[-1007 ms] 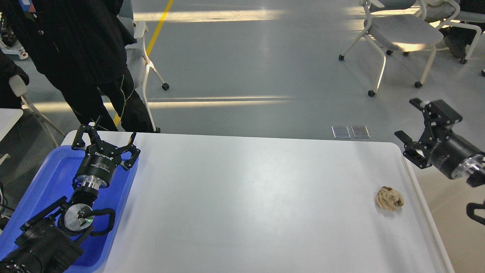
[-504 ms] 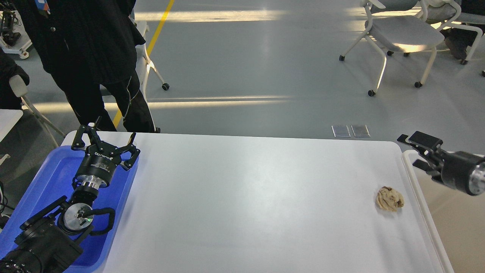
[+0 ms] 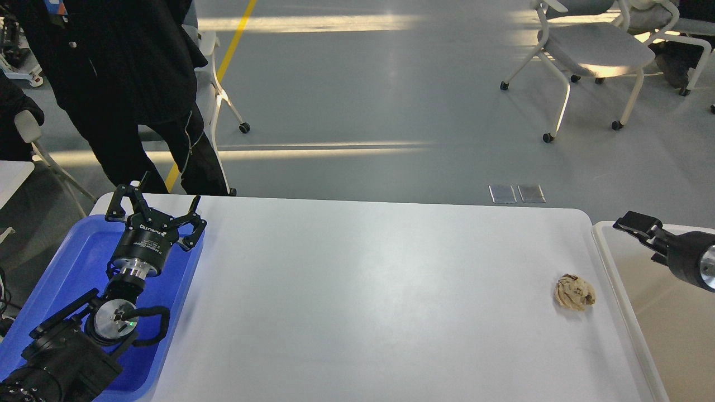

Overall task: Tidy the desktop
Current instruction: 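Open the right gripper and swing it toward the tan crumpled object, then lower the right gripper onto the tan crumpled object and close it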

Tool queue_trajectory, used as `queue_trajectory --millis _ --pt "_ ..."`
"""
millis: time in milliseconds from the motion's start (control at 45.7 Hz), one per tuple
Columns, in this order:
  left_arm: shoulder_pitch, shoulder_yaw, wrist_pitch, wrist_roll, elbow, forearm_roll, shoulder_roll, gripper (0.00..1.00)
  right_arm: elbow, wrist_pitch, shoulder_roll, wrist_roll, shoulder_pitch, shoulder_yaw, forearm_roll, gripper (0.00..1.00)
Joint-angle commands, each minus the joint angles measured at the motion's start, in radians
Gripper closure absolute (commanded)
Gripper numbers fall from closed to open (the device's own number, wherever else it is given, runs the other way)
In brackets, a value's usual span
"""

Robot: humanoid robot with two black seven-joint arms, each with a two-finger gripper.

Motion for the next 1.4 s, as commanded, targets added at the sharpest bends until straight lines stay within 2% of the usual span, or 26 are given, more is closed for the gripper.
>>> queue_trajectory --millis 0,109,328,460,635,1380 --pt "0.000 0.000 0.000 0.000 0.000 0.000 0.000 0.00 -0.037 -0.121 0.099 -0.023 -0.077 -0.014 -0.167 0.00" --pt "0.000 0.000 0.000 0.000 0.000 0.000 0.000 0.00 -0.088 -0.161 0.159 -0.023 -0.117 -0.014 -0.247 0.00" --pt "0.000 -0.001 0.002 0.000 0.000 0.000 0.000 0.00 -0.172 -0.161 0.172 -0.012 -0.125 -0.057 -0.325 0.00" --pt "0.000 -0.001 0.002 0.000 0.000 0.000 0.000 0.00 -0.223 -0.169 0.264 -0.012 -0.125 -0.074 -0.323 0.00" --pt "0.000 0.000 0.002 0.000 0.000 0.000 0.000 0.00 -0.259 -0.178 0.318 -0.014 -0.125 -0.044 -0.310 0.00" --pt "0.000 0.000 0.000 0.000 0.000 0.000 0.000 0.00 -0.378 -0.204 0.435 -0.012 -0.145 -0.031 -0.284 0.00"
